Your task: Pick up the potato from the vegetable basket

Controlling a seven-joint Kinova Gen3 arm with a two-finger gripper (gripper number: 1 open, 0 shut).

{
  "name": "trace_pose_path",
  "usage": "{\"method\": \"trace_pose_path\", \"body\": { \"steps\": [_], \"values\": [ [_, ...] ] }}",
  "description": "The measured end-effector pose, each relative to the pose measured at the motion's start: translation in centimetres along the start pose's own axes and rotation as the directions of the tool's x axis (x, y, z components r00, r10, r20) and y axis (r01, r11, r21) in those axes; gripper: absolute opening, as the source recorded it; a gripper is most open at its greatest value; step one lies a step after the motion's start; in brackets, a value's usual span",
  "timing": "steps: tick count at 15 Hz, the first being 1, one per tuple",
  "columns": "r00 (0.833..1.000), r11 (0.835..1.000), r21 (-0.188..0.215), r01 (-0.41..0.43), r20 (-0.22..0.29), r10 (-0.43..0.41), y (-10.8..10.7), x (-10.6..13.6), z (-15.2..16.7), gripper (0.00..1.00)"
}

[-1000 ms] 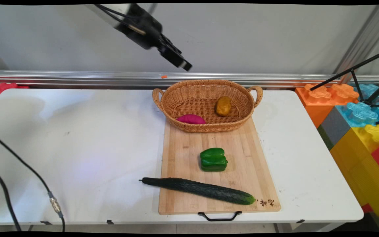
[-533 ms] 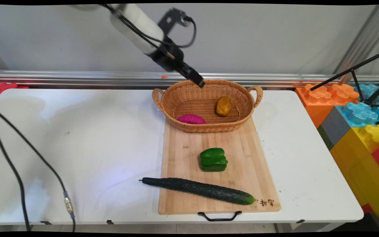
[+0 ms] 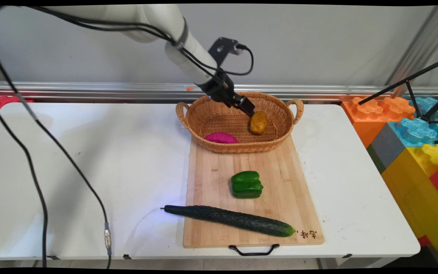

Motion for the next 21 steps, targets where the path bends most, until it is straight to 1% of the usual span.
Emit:
{"method": "trace_pose_path", "body": {
  "steps": [4, 9, 16, 20, 21],
  "values": [
    [0.999, 0.999, 0.012, 0.041, 0.003, -0.041, 0.4, -0.1, 3.0, 1.00],
    [0.995, 0.995, 0.021, 0.099, -0.013, -0.099, 1.2, -0.2, 7.4, 1.00],
    [0.989, 0.989, 0.035, 0.141, -0.043, -0.140, 1.7, -0.3, 11.2, 1.00],
    [0.989, 0.989, 0.044, 0.140, -0.055, -0.138, 1.9, -0.4, 12.7, 1.00],
    [0.990, 0.990, 0.045, 0.133, -0.058, -0.130, 2.0, -0.3, 12.9, 0.00]
  ]
}}
